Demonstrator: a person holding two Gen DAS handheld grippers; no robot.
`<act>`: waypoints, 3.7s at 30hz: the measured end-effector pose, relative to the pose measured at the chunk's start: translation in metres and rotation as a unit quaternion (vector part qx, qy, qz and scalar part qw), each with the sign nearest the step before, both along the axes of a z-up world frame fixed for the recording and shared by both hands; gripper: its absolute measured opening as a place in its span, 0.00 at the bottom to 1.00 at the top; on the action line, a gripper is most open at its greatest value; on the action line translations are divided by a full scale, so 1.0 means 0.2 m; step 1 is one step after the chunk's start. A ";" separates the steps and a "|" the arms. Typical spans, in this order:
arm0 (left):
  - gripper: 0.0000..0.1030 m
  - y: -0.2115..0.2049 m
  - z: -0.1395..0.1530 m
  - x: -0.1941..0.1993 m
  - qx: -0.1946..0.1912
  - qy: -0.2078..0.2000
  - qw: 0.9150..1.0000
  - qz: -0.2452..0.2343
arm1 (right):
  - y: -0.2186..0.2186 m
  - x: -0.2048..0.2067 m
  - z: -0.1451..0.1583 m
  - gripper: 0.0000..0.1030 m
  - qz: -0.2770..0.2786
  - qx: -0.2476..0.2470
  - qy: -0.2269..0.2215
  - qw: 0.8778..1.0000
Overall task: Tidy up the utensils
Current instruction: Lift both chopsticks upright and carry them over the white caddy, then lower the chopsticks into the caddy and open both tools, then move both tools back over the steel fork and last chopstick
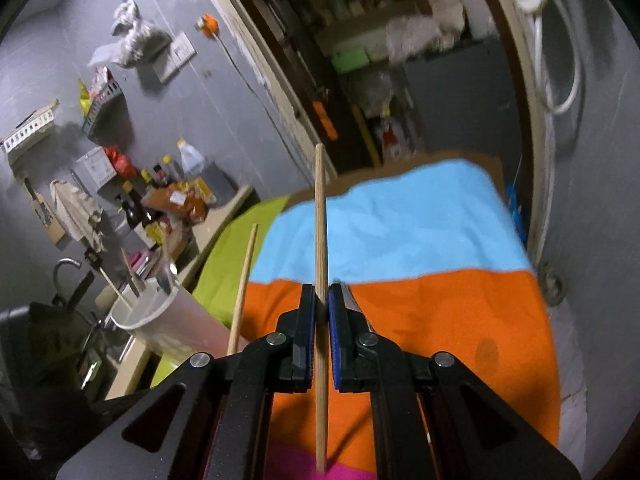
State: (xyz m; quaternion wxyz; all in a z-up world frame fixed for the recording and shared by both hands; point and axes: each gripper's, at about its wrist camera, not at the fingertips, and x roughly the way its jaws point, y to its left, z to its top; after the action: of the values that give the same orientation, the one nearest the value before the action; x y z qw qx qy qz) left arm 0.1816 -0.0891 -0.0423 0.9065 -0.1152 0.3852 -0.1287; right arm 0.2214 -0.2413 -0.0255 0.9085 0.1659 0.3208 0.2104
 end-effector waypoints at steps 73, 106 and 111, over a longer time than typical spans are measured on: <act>0.05 0.99 0.20 0.03 0.023 -0.185 0.973 0.140 | 0.92 -0.01 0.28 0.05 0.059 -0.095 -0.077 0.991; 0.57 0.90 0.42 -0.09 0.018 -0.177 0.978 0.113 | 0.73 -0.15 0.46 0.56 0.020 -0.072 -0.140 0.987; 0.78 0.84 0.48 -0.10 0.014 -0.188 0.976 0.113 | 0.63 -0.20 0.51 0.81 -0.012 -0.076 -0.162 0.984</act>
State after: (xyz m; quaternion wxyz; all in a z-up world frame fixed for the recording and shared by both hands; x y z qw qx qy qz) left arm 0.1610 0.0796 0.0528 0.9729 -0.1188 0.1945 -0.0395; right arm 0.1813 -0.1147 0.0755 0.9609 0.0639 0.1825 0.1983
